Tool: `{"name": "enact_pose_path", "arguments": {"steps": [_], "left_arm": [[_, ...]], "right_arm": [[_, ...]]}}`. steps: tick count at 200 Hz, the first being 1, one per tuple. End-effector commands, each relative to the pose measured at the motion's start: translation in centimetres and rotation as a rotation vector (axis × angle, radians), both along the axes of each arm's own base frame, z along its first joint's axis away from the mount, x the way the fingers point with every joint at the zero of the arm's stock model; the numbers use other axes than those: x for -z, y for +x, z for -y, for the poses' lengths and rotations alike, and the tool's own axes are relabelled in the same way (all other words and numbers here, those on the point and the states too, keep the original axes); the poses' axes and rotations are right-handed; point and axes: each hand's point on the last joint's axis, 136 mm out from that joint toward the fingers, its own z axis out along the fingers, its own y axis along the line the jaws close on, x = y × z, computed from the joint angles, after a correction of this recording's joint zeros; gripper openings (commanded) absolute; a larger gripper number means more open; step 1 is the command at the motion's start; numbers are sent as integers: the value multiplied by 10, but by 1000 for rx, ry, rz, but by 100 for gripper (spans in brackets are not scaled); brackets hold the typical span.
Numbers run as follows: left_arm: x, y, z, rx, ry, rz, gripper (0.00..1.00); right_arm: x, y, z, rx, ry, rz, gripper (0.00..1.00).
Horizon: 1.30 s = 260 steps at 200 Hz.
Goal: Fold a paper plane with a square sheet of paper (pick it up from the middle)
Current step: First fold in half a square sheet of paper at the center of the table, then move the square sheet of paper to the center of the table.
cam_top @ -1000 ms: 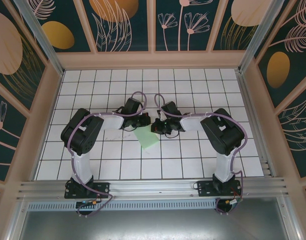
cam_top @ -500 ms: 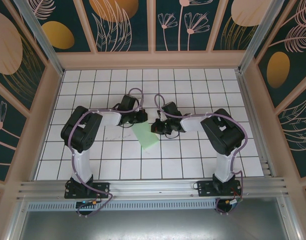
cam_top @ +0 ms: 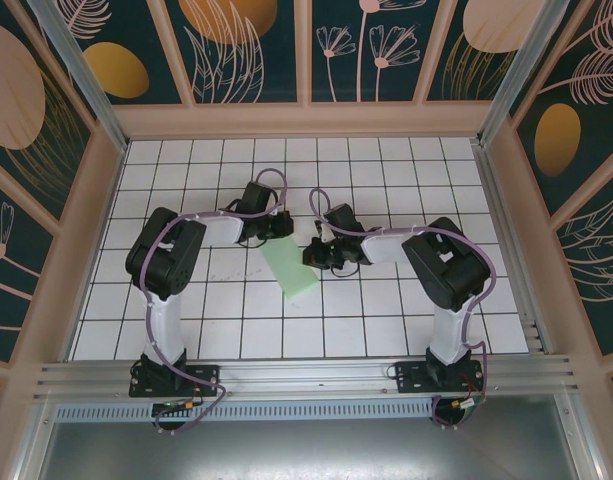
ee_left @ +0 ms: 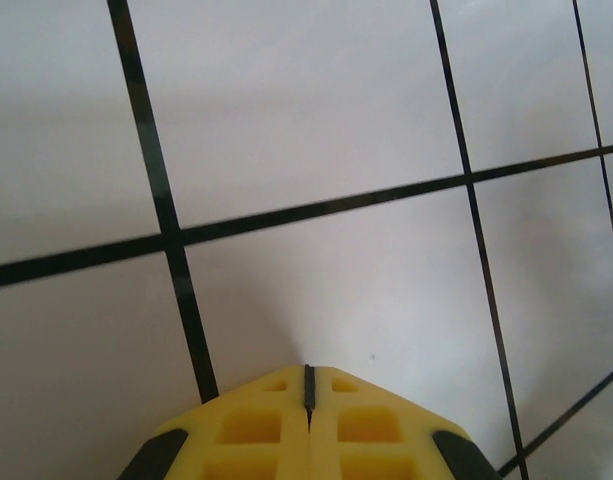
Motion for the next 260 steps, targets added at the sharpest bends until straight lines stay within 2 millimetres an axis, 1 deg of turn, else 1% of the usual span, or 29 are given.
{"name": "enact_pose_path", "arguments": {"steps": [1,41,71,88,102,113,126,134,144,160,174,188,195,197,209,211,217,228,244,260], "left_arm": [[20,16,-27,-62,108,2,0],[20,22,-33,-83,122,14,0],[14,26,-35,-106,121,32,1],[6,30,-40,-144,123,49,4],[-7,34,-43,-176,111,73,7],[-22,35,-45,-204,97,99,11],[-39,36,-49,-240,81,123,17],[-50,35,-52,-266,71,137,23],[-60,34,-60,-320,72,145,31],[-64,27,-79,-423,103,124,46],[-64,17,-93,-489,130,101,57],[-63,6,-103,-526,143,83,68],[-56,1,-107,-540,156,62,72],[-65,0,-107,-546,143,75,73],[-72,-5,-109,-562,127,75,82],[-65,-10,-112,-565,135,60,83],[-64,-15,-114,-571,133,52,86],[-63,-23,-116,-579,124,41,91],[-63,-31,-118,-584,103,32,97],[-59,-39,-117,-580,79,21,99]], "right_arm": [[41,-35,33,1,-162,-135,0],[40,-35,34,5,-163,-131,0],[37,-33,33,10,-156,-124,0],[33,-32,33,15,-150,-116,0],[26,-31,30,14,-138,-102,0],[15,-26,26,7,-121,-73,0],[-2,-16,17,1,-93,-26,2],[-13,-8,11,-6,-78,10,5],[-21,3,5,-3,-75,42,9],[-30,19,-8,3,-75,84,18],[-30,28,-19,-6,-77,89,20],[-29,37,-30,-18,-81,97,21],[-27,42,-34,-21,-84,99,22],[-25,43,-35,-22,-87,96,22],[-23,50,-41,-22,-94,97,22],[-23,52,-42,-22,-95,98,23],[-20,55,-44,-18,-101,97,23],[-17,61,-46,-12,-109,98,23],[-7,67,-46,0,-138,83,23],[7,72,-37,36,-198,63,24]]}}
